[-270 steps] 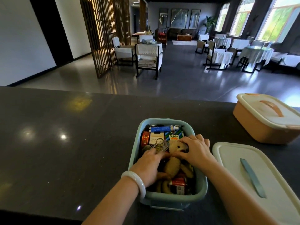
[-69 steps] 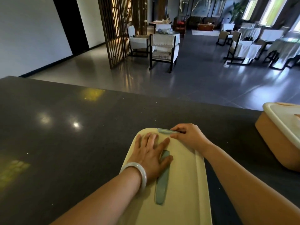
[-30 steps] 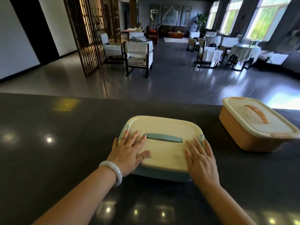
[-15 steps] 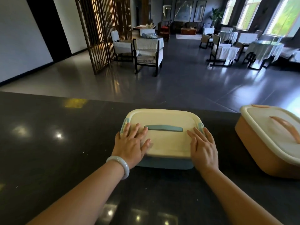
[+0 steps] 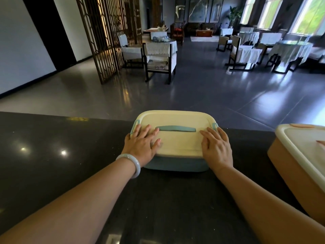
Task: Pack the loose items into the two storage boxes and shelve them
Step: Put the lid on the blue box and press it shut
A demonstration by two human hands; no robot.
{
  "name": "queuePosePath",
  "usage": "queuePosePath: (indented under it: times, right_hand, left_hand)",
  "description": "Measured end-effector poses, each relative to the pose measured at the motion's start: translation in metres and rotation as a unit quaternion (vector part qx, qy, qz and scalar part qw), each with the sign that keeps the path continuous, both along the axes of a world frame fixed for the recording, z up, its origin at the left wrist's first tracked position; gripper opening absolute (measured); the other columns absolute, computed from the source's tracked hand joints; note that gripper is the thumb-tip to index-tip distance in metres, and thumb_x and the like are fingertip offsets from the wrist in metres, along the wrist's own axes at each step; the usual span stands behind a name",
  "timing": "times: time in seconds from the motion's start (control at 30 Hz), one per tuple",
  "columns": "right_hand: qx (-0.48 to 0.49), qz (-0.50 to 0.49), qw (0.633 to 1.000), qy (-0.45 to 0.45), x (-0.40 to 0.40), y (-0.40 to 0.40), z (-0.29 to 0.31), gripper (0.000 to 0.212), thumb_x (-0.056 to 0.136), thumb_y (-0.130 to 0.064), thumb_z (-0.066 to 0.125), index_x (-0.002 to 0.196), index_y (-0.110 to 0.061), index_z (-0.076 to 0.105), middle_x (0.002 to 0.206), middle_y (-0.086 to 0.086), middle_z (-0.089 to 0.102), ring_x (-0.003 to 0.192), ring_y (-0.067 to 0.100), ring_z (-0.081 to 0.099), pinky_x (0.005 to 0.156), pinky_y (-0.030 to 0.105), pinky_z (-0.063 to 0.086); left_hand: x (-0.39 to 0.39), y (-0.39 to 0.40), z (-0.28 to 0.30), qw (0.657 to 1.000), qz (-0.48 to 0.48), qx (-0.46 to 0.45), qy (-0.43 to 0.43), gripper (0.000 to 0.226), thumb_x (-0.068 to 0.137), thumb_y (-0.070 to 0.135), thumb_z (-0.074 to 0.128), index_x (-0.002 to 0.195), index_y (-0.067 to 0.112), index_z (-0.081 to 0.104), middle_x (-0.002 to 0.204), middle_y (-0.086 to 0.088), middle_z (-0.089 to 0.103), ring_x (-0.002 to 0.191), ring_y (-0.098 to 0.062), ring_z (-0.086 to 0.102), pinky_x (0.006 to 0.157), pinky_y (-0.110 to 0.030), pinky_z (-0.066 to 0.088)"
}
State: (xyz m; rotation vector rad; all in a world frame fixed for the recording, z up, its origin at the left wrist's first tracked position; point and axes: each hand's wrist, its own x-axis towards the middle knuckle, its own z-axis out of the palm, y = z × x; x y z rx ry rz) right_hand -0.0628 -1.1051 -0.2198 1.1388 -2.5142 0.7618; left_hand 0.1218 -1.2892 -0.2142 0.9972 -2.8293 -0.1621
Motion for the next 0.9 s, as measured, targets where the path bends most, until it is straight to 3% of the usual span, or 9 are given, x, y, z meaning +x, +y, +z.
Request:
queuePosePath:
  times: [0.2, 0.33, 0.4, 0.5, 0.63, 0.7, 0.77, 0.83, 0.9]
  right_hand:
    - [0.014, 0.002, 1.000, -0.014, -0.012, -0.006, -0.006, 0.041, 0.099, -0.037, 0.035, 0.132, -0.025, 0.057, 0.147, 0.001, 0.045, 0.143, 0.025, 0.023, 0.120, 0.039, 0.015]
    - [0.055, 0.029, 0.998, -0.015, -0.014, -0.005, -0.001, 0.047, 0.100, -0.042, 0.028, 0.139, -0.026, 0.049, 0.152, 0.001, 0.037, 0.146, 0.021, 0.015, 0.121, 0.037, 0.005]
    - [0.068, 0.053, 0.993, -0.077, -0.013, 0.002, 0.003, 0.049, 0.101, -0.045, 0.027, 0.145, -0.029, 0.039, 0.157, -0.004, 0.025, 0.148, 0.018, 0.002, 0.120, 0.037, -0.003]
    - [0.041, 0.093, 0.982, -0.158, -0.002, 0.030, 0.003, 0.051, 0.100, -0.044, 0.032, 0.149, -0.031, 0.030, 0.160, -0.008, 0.013, 0.147, 0.013, -0.007, 0.118, 0.038, 0.003]
    - [0.024, 0.105, 0.973, -0.205, 0.025, 0.089, 0.000, 0.056, 0.097, -0.037, 0.049, 0.149, -0.034, 0.027, 0.159, -0.010, 0.014, 0.146, 0.013, 0.014, 0.116, 0.036, 0.022]
    - [-0.016, 0.068, 0.957, -0.282, 0.034, 0.126, -0.005, 0.052, 0.094, -0.034, 0.056, 0.143, -0.030, 0.039, 0.151, -0.006, 0.034, 0.134, 0.012, 0.040, 0.109, 0.033, 0.038]
    - [-0.087, 0.026, 0.936, -0.340, 0.039, 0.167, -0.011, 0.041, 0.091, -0.031, 0.061, 0.131, -0.028, 0.052, 0.134, -0.003, 0.052, 0.111, 0.003, 0.058, 0.092, 0.022, 0.050]
    - [-0.144, -0.024, 0.933, -0.330, 0.037, 0.207, -0.012, 0.026, 0.089, -0.026, 0.065, 0.115, -0.031, 0.058, 0.116, -0.005, 0.060, 0.090, -0.013, 0.059, 0.072, 0.004, 0.046]
    - [-0.198, -0.075, 0.932, -0.295, 0.030, 0.247, -0.007, 0.021, 0.088, -0.022, 0.068, 0.103, -0.034, 0.059, 0.104, -0.009, 0.063, 0.085, -0.013, 0.059, 0.064, 0.001, 0.042]
  left_hand:
    - [-0.006, -0.007, 0.002, 1.000, -0.002, 0.006, -0.010, 0.068, 0.084, 0.071, -0.001, 0.148, 0.049, 0.003, 0.161, 0.014, 0.003, 0.148, -0.019, -0.007, 0.115, -0.054, 0.012]
    - [-0.007, 0.001, 0.011, 0.999, 0.011, 0.016, -0.045, 0.058, 0.094, 0.062, 0.008, 0.149, 0.046, 0.000, 0.161, 0.012, -0.003, 0.148, -0.021, -0.011, 0.115, -0.057, 0.011]
    - [-0.008, 0.012, 0.014, 0.997, 0.028, 0.030, -0.058, 0.057, 0.097, 0.057, 0.012, 0.151, 0.042, -0.002, 0.161, 0.009, -0.005, 0.147, -0.024, -0.011, 0.115, -0.059, 0.010]
    - [-0.006, 0.040, 0.014, 0.997, 0.039, 0.029, -0.064, 0.060, 0.098, 0.055, 0.014, 0.152, 0.032, 0.000, 0.161, 0.003, -0.004, 0.147, -0.027, -0.008, 0.113, -0.063, 0.008]
    - [-0.003, 0.091, 0.012, 0.999, -0.004, 0.005, -0.044, 0.065, 0.098, 0.055, 0.023, 0.152, 0.021, 0.010, 0.161, -0.003, 0.003, 0.148, -0.027, -0.001, 0.117, -0.057, 0.007]
    - [-0.006, 0.124, 0.013, 0.998, -0.055, 0.016, 0.012, 0.062, 0.098, 0.052, 0.031, 0.150, 0.021, 0.020, 0.158, -0.004, 0.013, 0.147, -0.024, 0.008, 0.119, -0.049, 0.011]
    - [-0.011, 0.158, 0.015, 0.992, -0.106, 0.024, 0.071, 0.056, 0.097, 0.051, 0.038, 0.146, 0.024, 0.029, 0.153, 0.000, 0.022, 0.143, -0.020, 0.018, 0.118, -0.042, 0.020]
    - [-0.022, 0.191, 0.017, 0.982, -0.143, 0.071, 0.103, 0.054, 0.097, 0.050, 0.041, 0.144, 0.026, 0.032, 0.150, 0.004, 0.024, 0.139, -0.016, 0.024, 0.114, -0.037, 0.028]
    - [-0.039, 0.223, 0.019, 0.972, -0.166, 0.128, 0.110, 0.054, 0.097, 0.049, 0.042, 0.145, 0.026, 0.032, 0.149, 0.005, 0.026, 0.138, -0.014, 0.027, 0.112, -0.036, 0.031]
